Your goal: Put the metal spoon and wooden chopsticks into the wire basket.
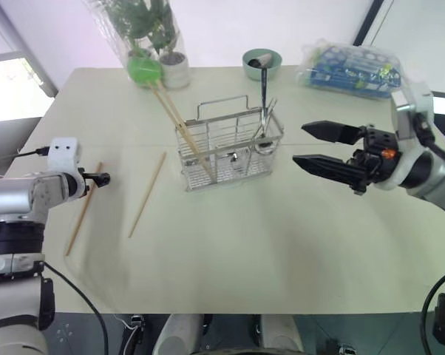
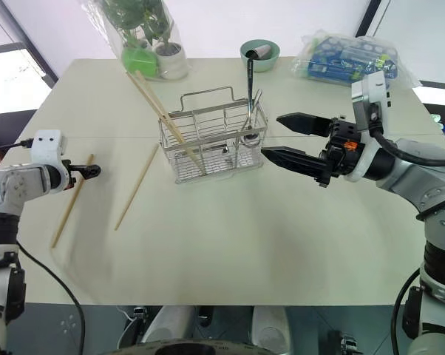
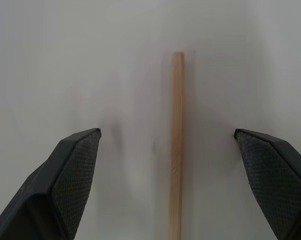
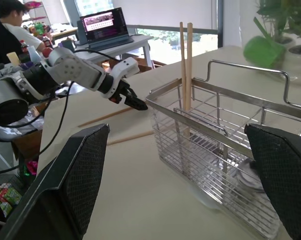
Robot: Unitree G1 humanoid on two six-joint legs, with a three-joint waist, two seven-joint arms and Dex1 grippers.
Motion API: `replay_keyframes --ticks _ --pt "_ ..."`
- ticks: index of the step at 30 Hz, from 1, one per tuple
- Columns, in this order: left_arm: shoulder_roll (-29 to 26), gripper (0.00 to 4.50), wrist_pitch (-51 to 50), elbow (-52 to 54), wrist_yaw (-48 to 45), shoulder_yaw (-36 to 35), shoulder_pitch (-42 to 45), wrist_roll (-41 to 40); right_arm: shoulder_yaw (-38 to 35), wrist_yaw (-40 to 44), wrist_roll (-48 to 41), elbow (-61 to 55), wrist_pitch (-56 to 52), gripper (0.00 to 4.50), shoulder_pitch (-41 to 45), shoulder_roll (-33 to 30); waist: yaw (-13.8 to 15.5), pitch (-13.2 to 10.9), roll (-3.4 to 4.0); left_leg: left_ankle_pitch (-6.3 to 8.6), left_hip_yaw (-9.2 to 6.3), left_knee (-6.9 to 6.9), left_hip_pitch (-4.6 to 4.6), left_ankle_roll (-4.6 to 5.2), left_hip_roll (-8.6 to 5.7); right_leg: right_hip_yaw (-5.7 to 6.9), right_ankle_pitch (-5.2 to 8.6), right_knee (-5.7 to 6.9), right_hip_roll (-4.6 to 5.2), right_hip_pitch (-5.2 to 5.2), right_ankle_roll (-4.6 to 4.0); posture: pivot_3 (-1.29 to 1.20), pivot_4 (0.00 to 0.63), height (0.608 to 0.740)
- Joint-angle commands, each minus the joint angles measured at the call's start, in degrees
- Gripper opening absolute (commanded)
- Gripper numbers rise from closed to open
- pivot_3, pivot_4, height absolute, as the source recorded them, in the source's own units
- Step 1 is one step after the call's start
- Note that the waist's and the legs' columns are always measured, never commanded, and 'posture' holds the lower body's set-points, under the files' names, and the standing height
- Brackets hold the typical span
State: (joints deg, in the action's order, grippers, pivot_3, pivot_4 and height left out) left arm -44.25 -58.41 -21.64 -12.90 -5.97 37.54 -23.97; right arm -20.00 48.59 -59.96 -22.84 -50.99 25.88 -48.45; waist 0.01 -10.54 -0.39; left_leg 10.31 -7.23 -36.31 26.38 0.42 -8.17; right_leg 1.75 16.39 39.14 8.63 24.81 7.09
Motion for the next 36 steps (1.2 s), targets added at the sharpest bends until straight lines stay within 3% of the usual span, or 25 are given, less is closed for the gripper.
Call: replay_keyframes --ticks 1,2,4,6,12,13,16,20,24,28,32,36 --pt "1.4 4.5 1.7 -4.3 -3.4 2.5 1.4 3.2 -2.3 -0.8 -2.3 -2.3 -0.1 4.44 -0.4 -1.0 0.5 0.0 0.04 0.0 0.0 -0.01 -0.04 0.0 0.0 0.0 -0.01 0.0 0.0 -0.04 0.01 0.0 0.15 0.687" --pt "1.7 4.5 1.8 -5.1 -4.0 2.5 1.8 3.7 -2.4 -1.0 -2.6 -2.5 -0.1 4.44 -0.6 -1.1 0.6 0.0 0.04 0.0 0.0 -0.01 -0.05 0.0 0.0 0.0 -0.02 0.0 0.01 -0.05 0.02 0.0 0.15 0.687" --pt "2.5 3.97 2.4 -6.8 -4.8 2.0 2.8 4.6 -2.7 -0.9 -3.2 -2.9 -0.1 4.5 -1.1 -1.6 0.8 0.1 0.04 0.0 0.0 -0.03 -0.07 0.0 0.0 0.02 -0.03 0.0 0.01 -0.11 0.02 0.0 0.15 0.687" --pt "3.1 3.21 2.7 -7.8 -5.1 1.4 3.7 5.3 -2.9 -0.9 -3.6 -3.0 -0.1 4.5 -1.4 -2.0 0.9 0.1 0.04 0.01 -0.01 -0.05 -0.08 -0.01 0.0 0.05 -0.03 -0.02 0.02 -0.16 0.03 0.0 0.15 0.687" --pt "3.3 0.25 3.2 -8.2 -5.2 0.3 4.3 7.6 -2.5 -0.9 -3.1 -2.6 0.6 4.5 -1.9 -2.4 0.4 0.1 0.04 0.0 -0.02 -0.05 -0.12 0.0 0.0 0.05 -0.06 -0.03 0.01 -0.17 0.08 0.0 0.15 0.687" --pt "3.3 0.06 4.0 -8.4 -4.6 -0.2 4.4 8.2 -2.4 -0.9 -3.0 -2.5 0.7 4.5 -1.8 -2.4 0.4 0.1 0.05 0.0 -0.02 -0.05 -0.13 0.0 0.01 0.05 -0.06 -0.03 0.01 -0.16 0.08 0.0 0.15 0.687" --pt "3.8 0.06 9.0 -9.4 -0.4 -3.2 5.7 9.7 -2.4 -0.9 -3.4 -2.1 0.7 4.5 -1.4 -2.4 0.2 0.1 0.04 0.0 -0.03 -0.04 -0.12 0.0 0.01 0.06 -0.07 -0.03 0.0 -0.16 0.09 0.0 0.15 0.687" --pt "6.1 0.06 24.3 -11.4 9.1 -12.2 9.9 9.1 -2.1 -1.0 -3.5 -1.2 0.6 4.5 -0.7 -2.2 0.4 -0.1 -0.24 0.0 -0.06 -0.06 -0.09 0.01 0.01 0.08 -0.08 -0.03 0.0 -0.14 0.11 0.0 0.15 0.687" --pt "11.0 0.06 32.5 -7.2 9.5 -21.8 15.7 0.8 -1.3 -1.2 -3.2 -0.6 0.5 4.5 -0.1 -2.1 0.9 -0.1 -0.39 0.03 -0.2 -0.33 0.13 0.05 -0.03 0.23 -0.2 -0.03 -0.03 -0.12 0.33 0.0 0.15 0.687" --pt "17.5 0.06 29.5 3.9 8.2 -29.2 22.4 -13.6 -0.8 -1.8 -3.5 -0.5 -0.1 4.5 0.5 -1.9 0.8 -0.2 -0.46 0.19 -0.4 -0.9 0.41 0.26 -0.15 0.45 -0.38 -0.22 -0.03 -0.26 0.63 0.0 0.15 0.687" --pt "22.9 0.06 25.6 12.0 10.3 -29.3 27.2 -22.6 -0.8 -2.3 -3.3 -0.6 0.0 4.5 -0.1 -1.7 0.5 -0.2 -0.47 0.22 -0.39 -0.92 0.41 0.36 -0.2 0.44 -0.56 -0.53 -0.02 -0.38 0.74 0.0 0.15 0.687" --pt "27.4 0.06 25.2 14.0 11.9 -27.2 30.9 -26.3 -1.5 -3.1 -3.4 -1.1 0.3 4.5 -1.5 -1.3 0.5 -0.2 -0.46 0.21 -0.39 -0.9 0.35 0.37 -0.18 0.44 -0.56 -0.49 -0.04 -0.42 0.73 0.0 0.15 0.687"
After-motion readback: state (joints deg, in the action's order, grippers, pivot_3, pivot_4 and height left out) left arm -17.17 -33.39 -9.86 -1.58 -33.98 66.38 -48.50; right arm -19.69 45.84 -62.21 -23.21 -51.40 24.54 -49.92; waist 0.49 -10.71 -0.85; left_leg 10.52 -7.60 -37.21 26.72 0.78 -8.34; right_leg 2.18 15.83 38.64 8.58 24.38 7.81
